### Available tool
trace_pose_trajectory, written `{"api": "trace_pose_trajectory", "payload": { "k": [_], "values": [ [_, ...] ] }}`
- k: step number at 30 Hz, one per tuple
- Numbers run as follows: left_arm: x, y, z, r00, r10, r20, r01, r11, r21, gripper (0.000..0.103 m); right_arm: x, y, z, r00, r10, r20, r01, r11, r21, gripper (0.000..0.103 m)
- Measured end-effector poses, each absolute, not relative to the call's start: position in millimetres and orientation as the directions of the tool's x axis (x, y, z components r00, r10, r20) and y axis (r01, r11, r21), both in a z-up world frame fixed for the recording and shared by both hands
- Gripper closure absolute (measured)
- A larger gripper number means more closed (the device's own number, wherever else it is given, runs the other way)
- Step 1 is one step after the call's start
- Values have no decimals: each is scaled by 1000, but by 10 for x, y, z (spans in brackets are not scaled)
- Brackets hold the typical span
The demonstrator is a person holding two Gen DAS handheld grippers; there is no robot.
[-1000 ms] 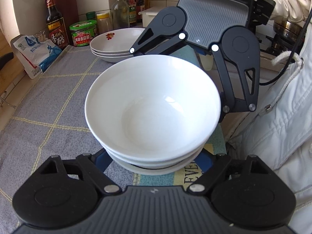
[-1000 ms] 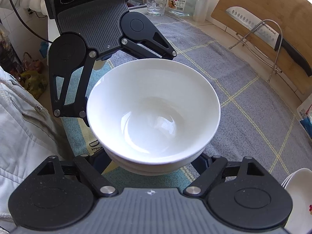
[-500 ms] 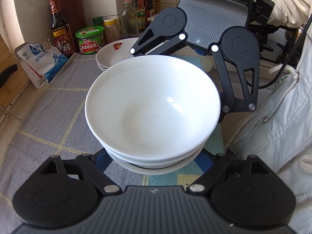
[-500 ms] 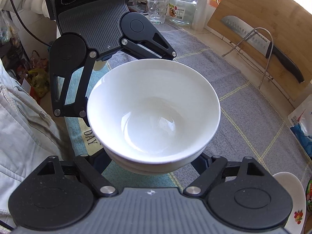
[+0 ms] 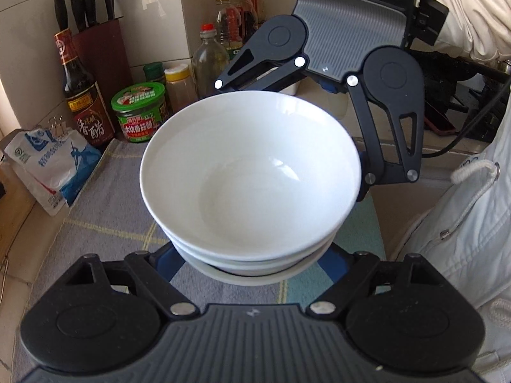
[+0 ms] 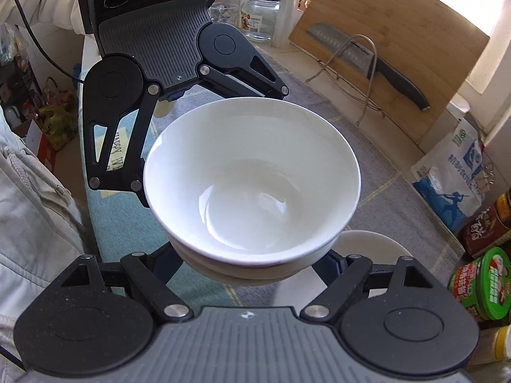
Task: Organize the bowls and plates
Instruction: 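Lift the bowl stack with both tools and carry it over the plate stack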
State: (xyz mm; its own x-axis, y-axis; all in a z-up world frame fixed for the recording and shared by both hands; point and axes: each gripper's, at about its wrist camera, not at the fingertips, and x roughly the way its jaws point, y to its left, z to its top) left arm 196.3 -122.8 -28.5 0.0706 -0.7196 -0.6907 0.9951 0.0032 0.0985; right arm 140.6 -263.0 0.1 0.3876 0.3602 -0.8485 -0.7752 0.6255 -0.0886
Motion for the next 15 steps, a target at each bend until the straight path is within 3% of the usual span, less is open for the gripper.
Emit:
{"api": "trace_pose_trajectory", "payload": {
  "k": [15],
  "values": [
    [2222,-2182,-455,30,-736,-677,995,-45,93,16,1569,-3598,-138,395,295,-870,-723,684,-96,14]
  ]
}}
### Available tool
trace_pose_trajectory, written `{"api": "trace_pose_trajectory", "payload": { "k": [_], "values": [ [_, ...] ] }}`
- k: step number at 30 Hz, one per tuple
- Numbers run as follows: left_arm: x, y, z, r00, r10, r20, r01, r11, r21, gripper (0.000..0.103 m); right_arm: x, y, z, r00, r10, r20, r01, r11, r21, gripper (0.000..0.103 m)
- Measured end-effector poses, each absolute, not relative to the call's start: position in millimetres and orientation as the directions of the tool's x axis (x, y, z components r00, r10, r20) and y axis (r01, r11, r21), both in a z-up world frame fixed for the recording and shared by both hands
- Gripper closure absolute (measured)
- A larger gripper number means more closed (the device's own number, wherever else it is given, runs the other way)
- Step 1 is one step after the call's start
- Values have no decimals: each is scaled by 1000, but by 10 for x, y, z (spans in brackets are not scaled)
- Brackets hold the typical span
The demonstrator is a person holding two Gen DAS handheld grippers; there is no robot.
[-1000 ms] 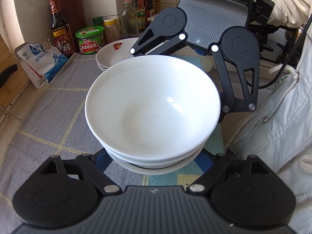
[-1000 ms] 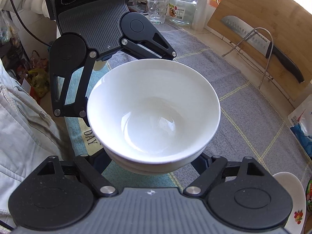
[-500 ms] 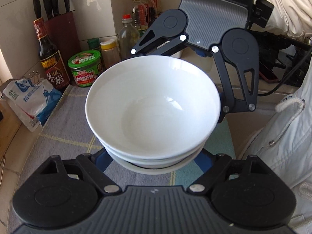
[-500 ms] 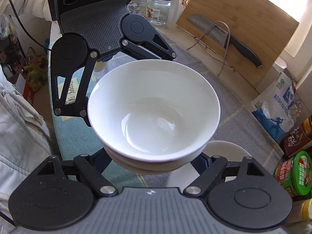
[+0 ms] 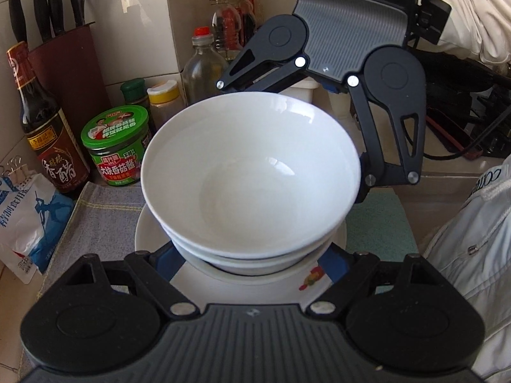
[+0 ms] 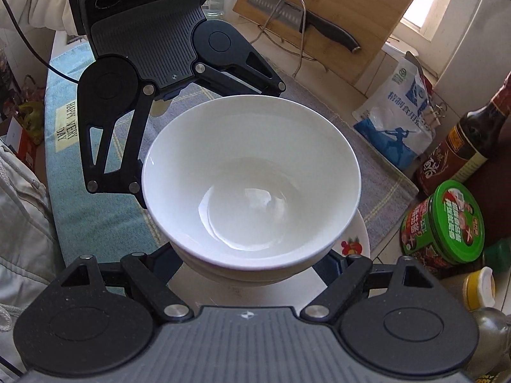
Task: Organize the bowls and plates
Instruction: 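Lift the bowl stack with both tools and carry it over the plate stack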
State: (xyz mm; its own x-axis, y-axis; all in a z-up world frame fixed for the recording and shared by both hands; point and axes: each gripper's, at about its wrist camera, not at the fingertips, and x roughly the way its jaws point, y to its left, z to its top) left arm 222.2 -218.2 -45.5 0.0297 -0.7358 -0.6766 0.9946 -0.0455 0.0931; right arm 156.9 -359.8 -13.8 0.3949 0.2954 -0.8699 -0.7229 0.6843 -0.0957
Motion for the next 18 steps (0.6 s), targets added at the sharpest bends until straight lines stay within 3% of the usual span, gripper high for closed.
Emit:
{"api": "trace_pose_trajectory", "payload": {
  "k": [18],
  "values": [
    [2357,-2319,-569,17,-722,-692,999,-22,48,16,1680,-3758,-308,369,299,-880,-711,701,-60,14]
  ]
}}
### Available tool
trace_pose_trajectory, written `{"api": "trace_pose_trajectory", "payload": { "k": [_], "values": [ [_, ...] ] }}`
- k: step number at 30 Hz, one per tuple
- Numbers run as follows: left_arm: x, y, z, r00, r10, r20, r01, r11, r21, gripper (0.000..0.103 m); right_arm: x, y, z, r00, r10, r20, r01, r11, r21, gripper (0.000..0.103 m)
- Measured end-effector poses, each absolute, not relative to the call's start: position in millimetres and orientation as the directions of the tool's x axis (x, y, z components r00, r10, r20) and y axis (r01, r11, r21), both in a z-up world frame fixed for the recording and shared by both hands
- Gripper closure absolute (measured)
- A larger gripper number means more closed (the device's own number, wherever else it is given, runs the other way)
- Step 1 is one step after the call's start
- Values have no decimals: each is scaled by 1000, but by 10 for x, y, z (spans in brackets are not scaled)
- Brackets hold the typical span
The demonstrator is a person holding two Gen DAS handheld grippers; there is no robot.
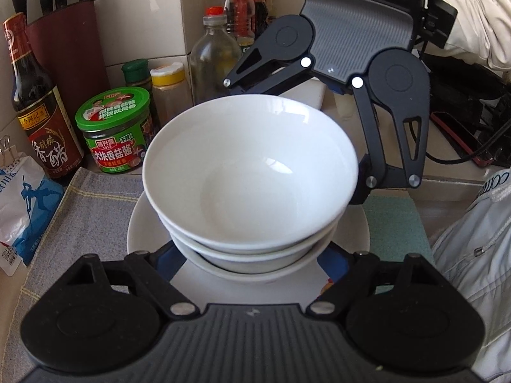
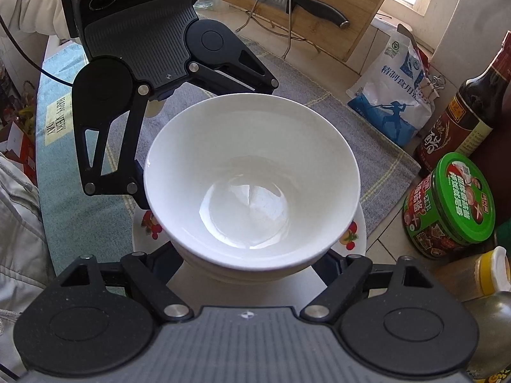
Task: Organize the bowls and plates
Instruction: 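Lift the bowl stack with both tools and carry it over the plate stack, then lower the bowl stack onto the flower-print plates with both tools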
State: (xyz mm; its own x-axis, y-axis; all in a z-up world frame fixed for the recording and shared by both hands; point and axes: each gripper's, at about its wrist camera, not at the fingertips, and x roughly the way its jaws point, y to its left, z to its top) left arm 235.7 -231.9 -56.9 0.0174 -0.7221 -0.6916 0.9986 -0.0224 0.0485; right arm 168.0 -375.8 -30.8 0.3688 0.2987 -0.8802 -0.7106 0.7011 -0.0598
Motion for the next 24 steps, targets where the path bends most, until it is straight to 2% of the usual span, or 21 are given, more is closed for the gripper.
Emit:
{"api": "trace_pose_trajectory", "payload": {
  "k": [9,11,14,16,19,24],
  "values": [
    [2347,-2276,-579,32,-735,-678,999,2,45,15,1682,-3713,-307,391,261,-883,-688,720,-92,12],
    [2324,-2233,-559,37,-744,-667,999,13,42,10,1665,-3701,-284,402,260,-878,-672,735,-90,0],
    [2256,-2111,-498,92,-765,-638,995,50,84,3,1623,-3678,-245,425,237,-874,-641,760,-106,0],
    [2220,-1994,-441,131,-777,-616,991,88,101,3,1573,-3645,-225,443,192,-876,-613,777,-139,0],
    [2130,-1771,-306,229,-804,-548,973,182,140,2,1478,-3587,-189,477,102,-873,-539,819,-199,0],
    [1910,-1363,-40,402,-836,-373,915,356,189,1,1311,-3479,-40,528,25,-849,-383,899,-211,0]
  ]
}}
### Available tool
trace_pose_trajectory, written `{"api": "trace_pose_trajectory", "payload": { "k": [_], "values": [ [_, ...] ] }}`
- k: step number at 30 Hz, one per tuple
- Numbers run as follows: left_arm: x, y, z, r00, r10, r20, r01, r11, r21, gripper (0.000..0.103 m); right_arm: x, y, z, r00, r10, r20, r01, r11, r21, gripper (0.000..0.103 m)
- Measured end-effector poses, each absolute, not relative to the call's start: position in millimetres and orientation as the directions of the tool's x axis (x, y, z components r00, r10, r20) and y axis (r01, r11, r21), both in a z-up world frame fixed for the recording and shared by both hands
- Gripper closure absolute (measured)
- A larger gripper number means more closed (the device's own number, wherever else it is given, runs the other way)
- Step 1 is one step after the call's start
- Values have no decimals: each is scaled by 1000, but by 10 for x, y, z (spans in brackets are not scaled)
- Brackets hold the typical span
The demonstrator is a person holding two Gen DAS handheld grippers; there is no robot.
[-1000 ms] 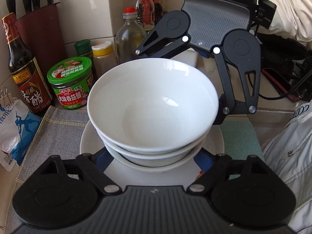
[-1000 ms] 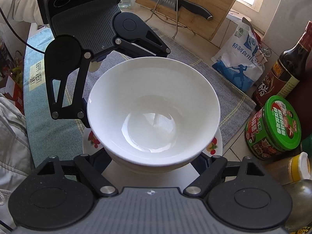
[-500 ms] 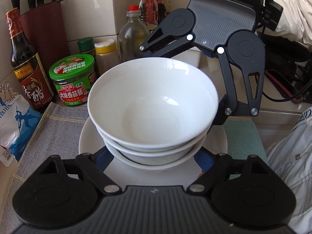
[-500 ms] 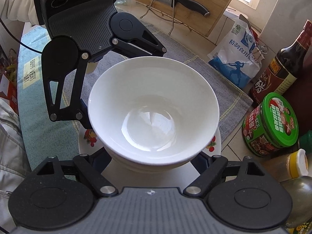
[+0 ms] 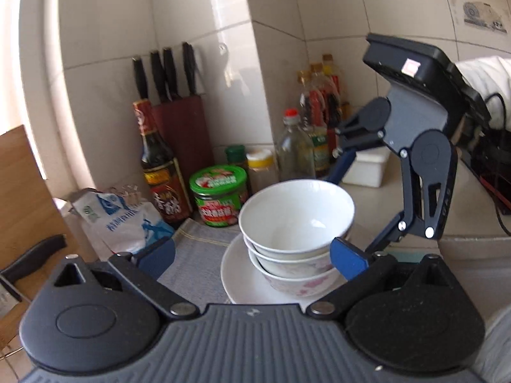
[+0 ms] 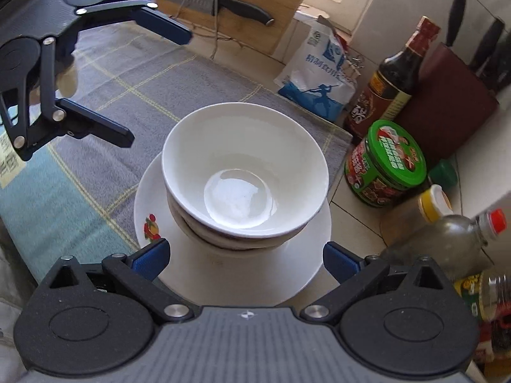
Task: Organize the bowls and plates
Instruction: 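Lower the bowl stack onto the flower-print plates with both tools, then open both tools and withdraw them from the bowl stack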
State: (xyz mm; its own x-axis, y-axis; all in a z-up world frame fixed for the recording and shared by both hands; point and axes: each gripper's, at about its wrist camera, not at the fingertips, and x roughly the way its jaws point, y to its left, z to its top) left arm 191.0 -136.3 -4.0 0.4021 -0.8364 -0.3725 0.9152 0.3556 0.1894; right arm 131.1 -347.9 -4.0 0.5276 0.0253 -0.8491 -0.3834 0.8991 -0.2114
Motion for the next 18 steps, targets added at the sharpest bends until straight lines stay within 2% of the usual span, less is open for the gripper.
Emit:
{"api": "trace_pose_trajectory", "payload": {
  "k": [5,8,11,14,18],
  "values": [
    [1781,-1200,45,510,-758,-406,852,510,119,1,1142,-3255,94,582,-120,-804,-77,976,-202,0],
    [1736,-1120,88,522,-706,-479,811,585,22,1,973,-3093,135,585,-228,-778,158,973,-167,0],
    [1667,-1025,119,520,-670,-530,768,638,-53,1,793,-2953,138,561,-291,-775,380,922,-71,0],
    [1601,-992,147,541,-597,-592,715,697,-49,1,637,-2808,161,556,-321,-767,493,870,-8,0],
    [1564,-895,205,548,-583,-600,689,721,-70,1,485,-2659,240,558,-363,-746,545,838,0,0]
  ]
}}
